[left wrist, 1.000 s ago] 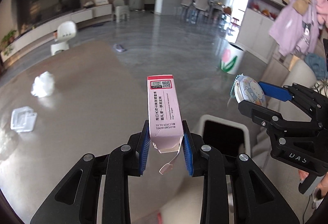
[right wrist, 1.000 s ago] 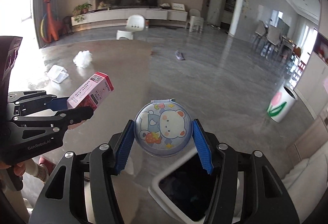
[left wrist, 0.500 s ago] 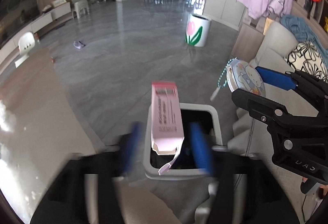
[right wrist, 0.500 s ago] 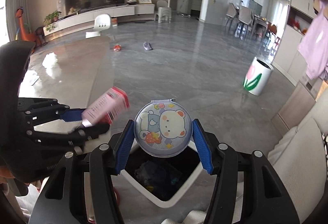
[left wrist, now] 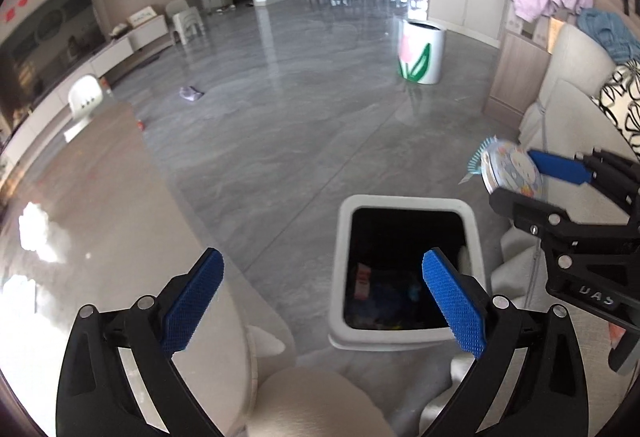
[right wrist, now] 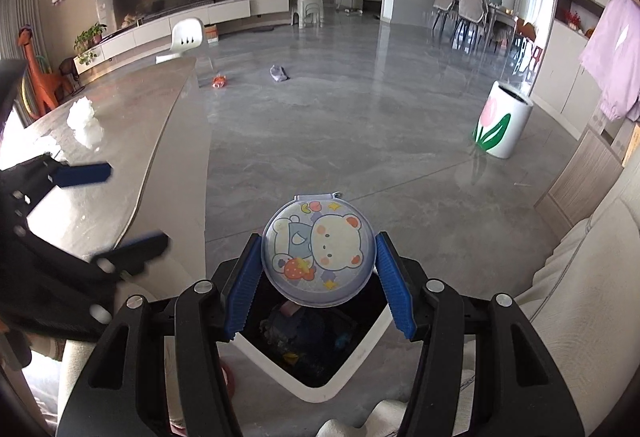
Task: Collect trash
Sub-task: 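Carry carton and tin over the white bin and open both tools, then return both tools to the table toward the clear box and bag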
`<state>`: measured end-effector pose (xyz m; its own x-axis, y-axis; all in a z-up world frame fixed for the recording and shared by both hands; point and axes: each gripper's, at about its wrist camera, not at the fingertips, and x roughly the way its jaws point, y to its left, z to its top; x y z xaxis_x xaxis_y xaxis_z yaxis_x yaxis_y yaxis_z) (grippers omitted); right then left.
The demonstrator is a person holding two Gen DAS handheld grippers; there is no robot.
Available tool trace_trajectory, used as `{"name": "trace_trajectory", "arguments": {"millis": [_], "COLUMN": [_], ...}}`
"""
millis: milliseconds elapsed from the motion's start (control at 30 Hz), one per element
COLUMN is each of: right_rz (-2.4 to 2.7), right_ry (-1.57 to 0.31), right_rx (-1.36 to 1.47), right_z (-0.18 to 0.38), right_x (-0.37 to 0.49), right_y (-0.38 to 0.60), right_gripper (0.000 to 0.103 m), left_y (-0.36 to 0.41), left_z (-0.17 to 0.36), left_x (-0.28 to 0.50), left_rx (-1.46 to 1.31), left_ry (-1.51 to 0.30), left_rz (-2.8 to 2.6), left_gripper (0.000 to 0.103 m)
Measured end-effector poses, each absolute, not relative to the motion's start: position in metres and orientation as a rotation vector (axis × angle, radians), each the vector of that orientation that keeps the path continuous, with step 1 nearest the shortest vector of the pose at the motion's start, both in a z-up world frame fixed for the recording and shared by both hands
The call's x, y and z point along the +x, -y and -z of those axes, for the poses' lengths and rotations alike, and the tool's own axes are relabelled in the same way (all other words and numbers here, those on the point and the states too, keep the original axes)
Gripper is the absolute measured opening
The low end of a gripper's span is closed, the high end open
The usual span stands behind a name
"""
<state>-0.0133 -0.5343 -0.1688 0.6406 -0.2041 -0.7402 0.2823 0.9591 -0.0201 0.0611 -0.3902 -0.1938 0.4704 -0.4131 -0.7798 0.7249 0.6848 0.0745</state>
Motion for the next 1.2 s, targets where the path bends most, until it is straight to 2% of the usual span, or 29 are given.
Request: {"name": "trace_trajectory", "arguments": {"millis": [133,200,233,267,667,1200], "right_rz": [0.268,0.278,0.291,0.299,0.195,-0.137], "right_ry": [-0.860,-0.868,-0.859,-0.854,-0.826,-0.742], "right_rx": [0.093,0.073,0.062,0.057,0.051,-0.115], "right_z": [0.175,0.177,0.176,0.175,0.152,0.111], "right_x": [-0.007,-0.004,-0.004,-0.004,0.018,0.123], "right_y": [0.534,0.531,0.531,0.531,0.510,0.375], "right_gripper": [0.058,0.078,0.094,0.098,0.098,0.098], "left_y": [0.378,0.374,0.372,0.370,0.328,0.181], "left_z": [0.190,0.189,0.189,0.188,0.172,0.154], "left_x": [0.072,0.076,0.077,0.078,0.094,0.159], "left_rx": [0.399,0.390,0.386,0.381,0.314,0.127], "left_ry": [-0.817,-0.819,-0.816,-0.813,-0.778,-0.751], "left_rz": [0.691,0.681,0.676,0.673,0.593,0.292], "left_gripper": [0.098,0.098,0.098,0.098,0.098,0.098]}}
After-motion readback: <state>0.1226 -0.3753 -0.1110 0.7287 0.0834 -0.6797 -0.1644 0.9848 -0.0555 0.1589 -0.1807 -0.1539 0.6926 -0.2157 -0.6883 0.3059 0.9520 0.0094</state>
